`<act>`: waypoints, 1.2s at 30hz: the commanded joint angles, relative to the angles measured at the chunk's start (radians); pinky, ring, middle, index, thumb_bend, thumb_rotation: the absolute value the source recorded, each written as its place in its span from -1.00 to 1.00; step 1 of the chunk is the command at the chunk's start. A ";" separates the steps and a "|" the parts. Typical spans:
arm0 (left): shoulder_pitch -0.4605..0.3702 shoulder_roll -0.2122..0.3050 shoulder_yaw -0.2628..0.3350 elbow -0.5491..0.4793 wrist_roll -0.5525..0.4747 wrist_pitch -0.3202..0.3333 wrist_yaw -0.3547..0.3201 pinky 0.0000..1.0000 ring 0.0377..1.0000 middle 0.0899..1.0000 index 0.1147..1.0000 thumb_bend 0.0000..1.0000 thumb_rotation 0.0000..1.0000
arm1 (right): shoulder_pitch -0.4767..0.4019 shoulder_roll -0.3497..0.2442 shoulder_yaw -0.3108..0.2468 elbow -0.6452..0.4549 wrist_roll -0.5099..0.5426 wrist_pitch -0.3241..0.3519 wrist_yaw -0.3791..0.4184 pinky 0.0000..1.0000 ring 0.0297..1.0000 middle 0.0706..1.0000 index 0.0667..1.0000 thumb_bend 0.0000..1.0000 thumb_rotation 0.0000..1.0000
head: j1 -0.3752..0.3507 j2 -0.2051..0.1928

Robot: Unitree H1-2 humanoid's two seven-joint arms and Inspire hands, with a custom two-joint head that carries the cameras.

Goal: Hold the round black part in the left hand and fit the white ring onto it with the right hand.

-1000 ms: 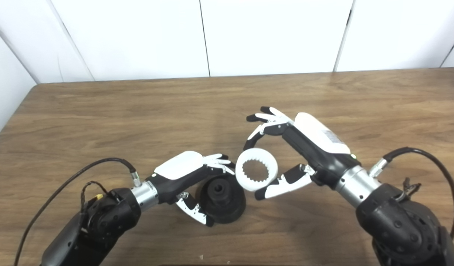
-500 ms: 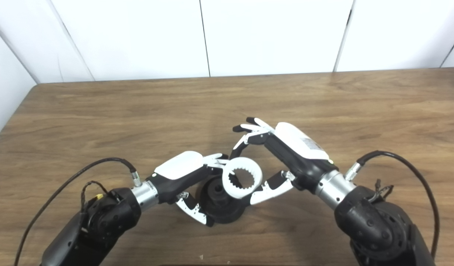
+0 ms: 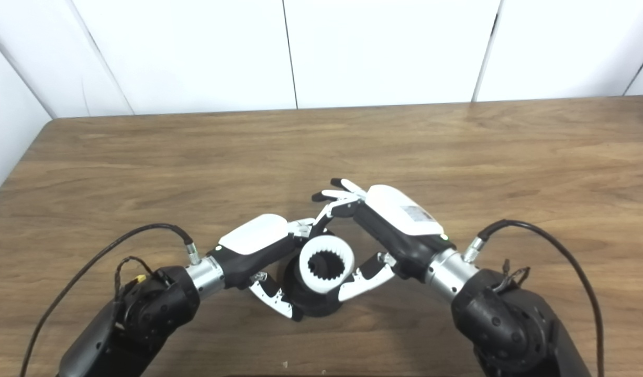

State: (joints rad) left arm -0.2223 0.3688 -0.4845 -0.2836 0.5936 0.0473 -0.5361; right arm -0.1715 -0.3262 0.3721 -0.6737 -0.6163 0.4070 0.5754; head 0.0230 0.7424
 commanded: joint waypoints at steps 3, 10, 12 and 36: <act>0.006 0.004 -0.029 0.014 0.029 -0.006 -0.027 0.76 0.93 0.81 -0.14 0.04 -0.85 | -0.031 0.016 0.006 -0.005 -0.016 -0.037 -0.009 0.84 0.97 0.75 -0.09 0.05 -0.70 | 0.000 0.001; 0.007 0.005 -0.032 0.005 0.038 0.002 -0.032 0.74 0.93 0.82 -0.14 0.04 -0.85 | -0.034 0.028 0.003 0.009 -0.020 -0.038 -0.016 0.84 0.99 0.75 -0.09 0.05 -0.70 | -0.001 0.002; 0.009 0.003 -0.031 0.005 0.037 0.002 -0.028 0.72 0.92 0.82 0.01 0.24 -0.79 | -0.034 0.031 0.000 0.014 -0.019 -0.036 -0.016 0.84 0.99 0.76 -0.09 0.05 -0.70 | -0.001 0.003; 0.011 0.002 -0.031 -0.009 0.027 0.012 -0.037 0.74 0.93 0.83 0.25 0.56 -0.68 | -0.042 0.049 -0.006 0.057 -0.023 -0.042 -0.027 0.81 0.99 0.77 -0.09 0.05 -0.71 | 0.005 0.010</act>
State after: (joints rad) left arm -0.2230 0.3647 -0.4914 -0.2872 0.6202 0.0667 -0.5360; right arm -0.1762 -0.2893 0.3755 -0.6102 -0.6395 0.4050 0.5755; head 0.0276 0.7516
